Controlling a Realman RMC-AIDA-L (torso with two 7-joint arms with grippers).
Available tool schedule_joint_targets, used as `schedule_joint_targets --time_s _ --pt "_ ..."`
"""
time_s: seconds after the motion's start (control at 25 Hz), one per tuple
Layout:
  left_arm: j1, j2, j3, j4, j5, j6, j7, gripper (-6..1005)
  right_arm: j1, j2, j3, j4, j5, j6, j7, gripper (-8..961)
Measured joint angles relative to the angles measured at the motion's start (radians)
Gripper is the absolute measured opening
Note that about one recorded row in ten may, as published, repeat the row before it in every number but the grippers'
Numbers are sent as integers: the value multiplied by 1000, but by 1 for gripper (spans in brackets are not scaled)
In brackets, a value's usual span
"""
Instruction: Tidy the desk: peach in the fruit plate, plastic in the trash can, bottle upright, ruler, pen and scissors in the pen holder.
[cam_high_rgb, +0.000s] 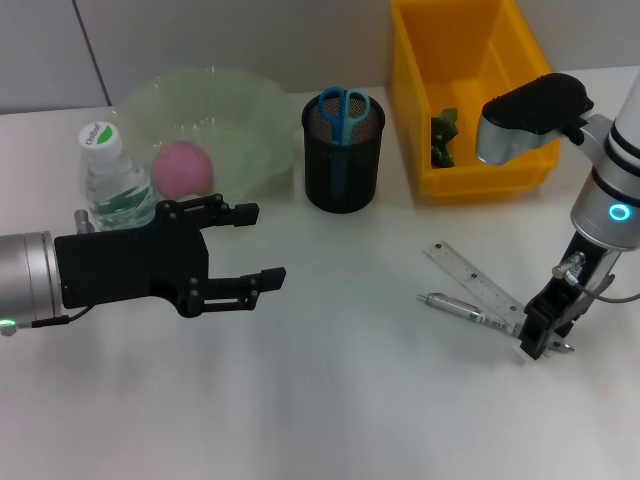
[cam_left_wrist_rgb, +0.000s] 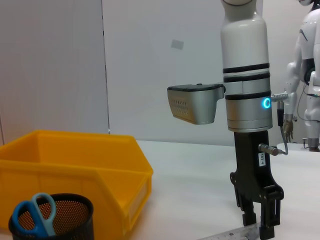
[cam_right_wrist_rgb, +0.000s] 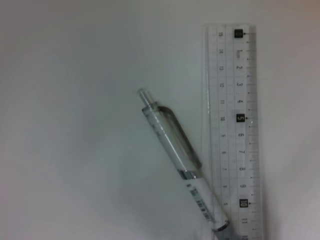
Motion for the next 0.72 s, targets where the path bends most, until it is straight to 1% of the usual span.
schedule_joint_targets --time_s 0.72 --pt "0 0 0 2 0 1 1 755 0 2 10 -10 1 -3 0 378"
